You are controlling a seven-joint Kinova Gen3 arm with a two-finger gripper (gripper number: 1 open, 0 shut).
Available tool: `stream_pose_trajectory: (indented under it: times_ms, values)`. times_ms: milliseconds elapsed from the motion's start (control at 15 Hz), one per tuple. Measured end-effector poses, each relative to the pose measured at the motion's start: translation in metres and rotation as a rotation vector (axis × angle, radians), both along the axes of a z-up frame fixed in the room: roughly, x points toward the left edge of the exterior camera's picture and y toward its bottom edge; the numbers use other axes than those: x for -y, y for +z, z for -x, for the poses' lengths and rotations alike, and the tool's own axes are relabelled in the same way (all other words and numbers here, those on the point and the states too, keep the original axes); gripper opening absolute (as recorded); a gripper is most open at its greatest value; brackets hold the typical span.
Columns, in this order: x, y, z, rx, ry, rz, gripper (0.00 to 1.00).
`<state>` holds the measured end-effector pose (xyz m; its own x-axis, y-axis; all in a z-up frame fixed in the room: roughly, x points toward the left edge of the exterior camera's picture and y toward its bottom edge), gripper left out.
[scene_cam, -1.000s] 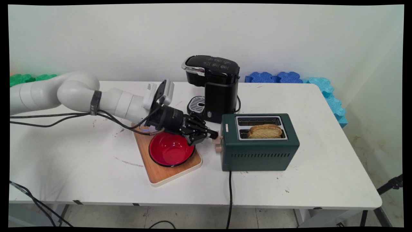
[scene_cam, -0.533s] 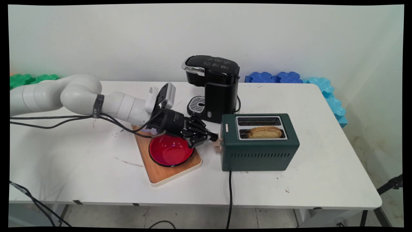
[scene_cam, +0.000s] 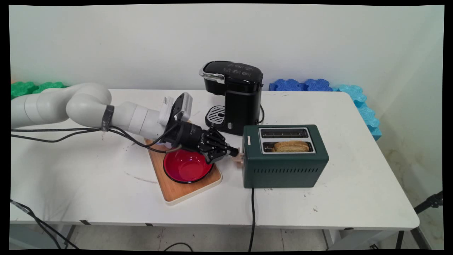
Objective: Press the toaster switch
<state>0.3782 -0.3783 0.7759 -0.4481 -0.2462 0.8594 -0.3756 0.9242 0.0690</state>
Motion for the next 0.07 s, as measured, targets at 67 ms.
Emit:
stream_pose_trajectory:
  times_ms: [67]
  values:
    - [-0.0003, -0.0001, -0.0005, 0.001, -0.001, 0.000, 0.00]
